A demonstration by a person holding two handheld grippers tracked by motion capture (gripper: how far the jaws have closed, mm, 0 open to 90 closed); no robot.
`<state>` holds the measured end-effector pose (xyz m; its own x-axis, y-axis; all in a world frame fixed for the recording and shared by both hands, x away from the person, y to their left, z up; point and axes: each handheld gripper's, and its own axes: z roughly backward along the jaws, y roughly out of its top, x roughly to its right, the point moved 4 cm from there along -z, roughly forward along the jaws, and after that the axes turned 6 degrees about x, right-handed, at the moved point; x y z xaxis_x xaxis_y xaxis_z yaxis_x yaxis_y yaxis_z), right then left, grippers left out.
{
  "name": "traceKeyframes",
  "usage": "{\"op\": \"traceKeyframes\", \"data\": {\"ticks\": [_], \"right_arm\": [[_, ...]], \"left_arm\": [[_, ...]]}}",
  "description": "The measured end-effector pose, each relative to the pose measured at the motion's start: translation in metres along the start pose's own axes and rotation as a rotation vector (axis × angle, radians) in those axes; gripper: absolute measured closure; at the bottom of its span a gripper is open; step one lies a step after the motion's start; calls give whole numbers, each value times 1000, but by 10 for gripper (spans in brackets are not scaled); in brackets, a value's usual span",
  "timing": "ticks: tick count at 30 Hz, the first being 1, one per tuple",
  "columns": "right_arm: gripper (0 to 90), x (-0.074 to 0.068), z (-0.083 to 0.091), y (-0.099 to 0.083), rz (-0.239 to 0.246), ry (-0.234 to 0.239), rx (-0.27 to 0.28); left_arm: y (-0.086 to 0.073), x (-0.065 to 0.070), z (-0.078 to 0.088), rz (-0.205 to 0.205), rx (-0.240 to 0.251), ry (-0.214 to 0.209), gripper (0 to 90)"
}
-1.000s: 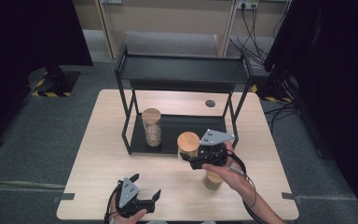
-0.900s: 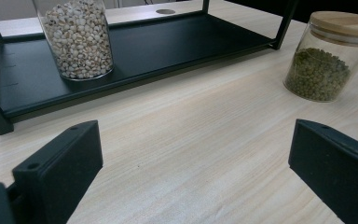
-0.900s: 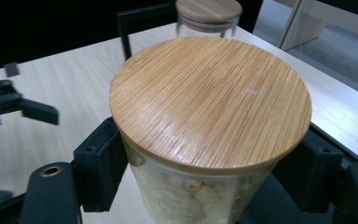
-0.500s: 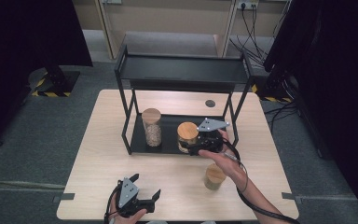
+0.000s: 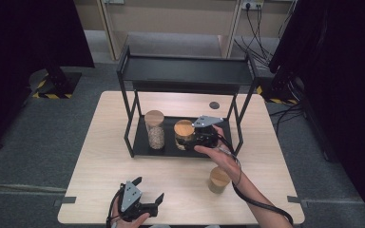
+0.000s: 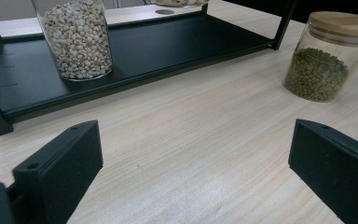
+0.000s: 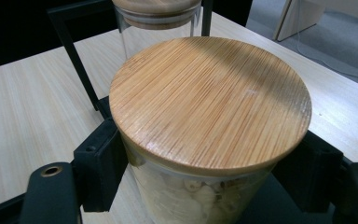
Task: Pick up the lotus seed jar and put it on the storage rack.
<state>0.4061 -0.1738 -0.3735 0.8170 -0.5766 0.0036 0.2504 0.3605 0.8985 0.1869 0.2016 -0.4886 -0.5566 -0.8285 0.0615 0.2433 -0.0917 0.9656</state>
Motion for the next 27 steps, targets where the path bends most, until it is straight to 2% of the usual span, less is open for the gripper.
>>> {"op": "traceKeyframes", "data": {"ticks": [6,14,27], "right_arm": [[254,8,-14,-1,-10,-3,-15],[253,19,-29,-5,-25,-29,-24],[254,22,-55,-11,-11,-36,-77]], "left_arm": [[0,0,0,-1,-1,-3,23],[0,0,0,-1,-2,-3,24],[-1,-1,0,0,-4,-5,25]]}}
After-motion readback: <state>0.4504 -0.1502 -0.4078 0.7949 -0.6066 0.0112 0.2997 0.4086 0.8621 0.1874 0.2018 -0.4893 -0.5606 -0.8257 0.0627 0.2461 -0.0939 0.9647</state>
